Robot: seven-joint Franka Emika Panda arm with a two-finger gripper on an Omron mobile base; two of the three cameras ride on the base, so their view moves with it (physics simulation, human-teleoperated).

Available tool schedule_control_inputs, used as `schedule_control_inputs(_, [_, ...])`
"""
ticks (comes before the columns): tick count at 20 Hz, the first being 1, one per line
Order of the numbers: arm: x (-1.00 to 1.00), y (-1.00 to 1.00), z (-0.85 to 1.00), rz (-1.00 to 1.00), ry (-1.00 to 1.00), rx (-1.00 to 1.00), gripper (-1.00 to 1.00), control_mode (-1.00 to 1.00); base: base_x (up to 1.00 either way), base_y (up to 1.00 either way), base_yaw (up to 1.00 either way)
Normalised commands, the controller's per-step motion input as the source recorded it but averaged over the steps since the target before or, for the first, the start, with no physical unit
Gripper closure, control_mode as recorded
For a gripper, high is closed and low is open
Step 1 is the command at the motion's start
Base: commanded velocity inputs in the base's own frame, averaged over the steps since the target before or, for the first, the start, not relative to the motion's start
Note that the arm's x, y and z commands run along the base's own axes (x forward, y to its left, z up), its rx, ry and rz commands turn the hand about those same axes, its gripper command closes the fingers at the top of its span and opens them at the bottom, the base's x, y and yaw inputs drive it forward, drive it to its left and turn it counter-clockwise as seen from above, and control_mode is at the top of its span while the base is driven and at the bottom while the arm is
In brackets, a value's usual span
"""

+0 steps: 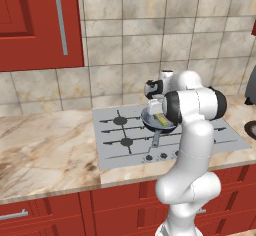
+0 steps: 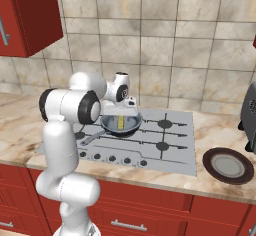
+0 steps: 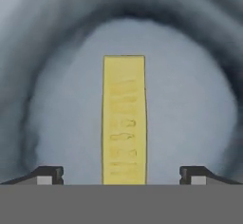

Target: Pick up the butter stick and place it in the pan. Then turn on the burner for the pan.

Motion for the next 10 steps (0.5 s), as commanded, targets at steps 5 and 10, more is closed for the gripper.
schedule_control_inputs(5, [-0.45, 0.0, 0.39, 0.0, 0.0, 0.0, -1.0, -1.0, 0.0, 0.0, 0.0])
schedule_control_inputs(10, [-0.57, -0.02, 0.11, 0.0, 0.01, 0.03, -1.0, -1.0, 0.0, 0.0, 0.0])
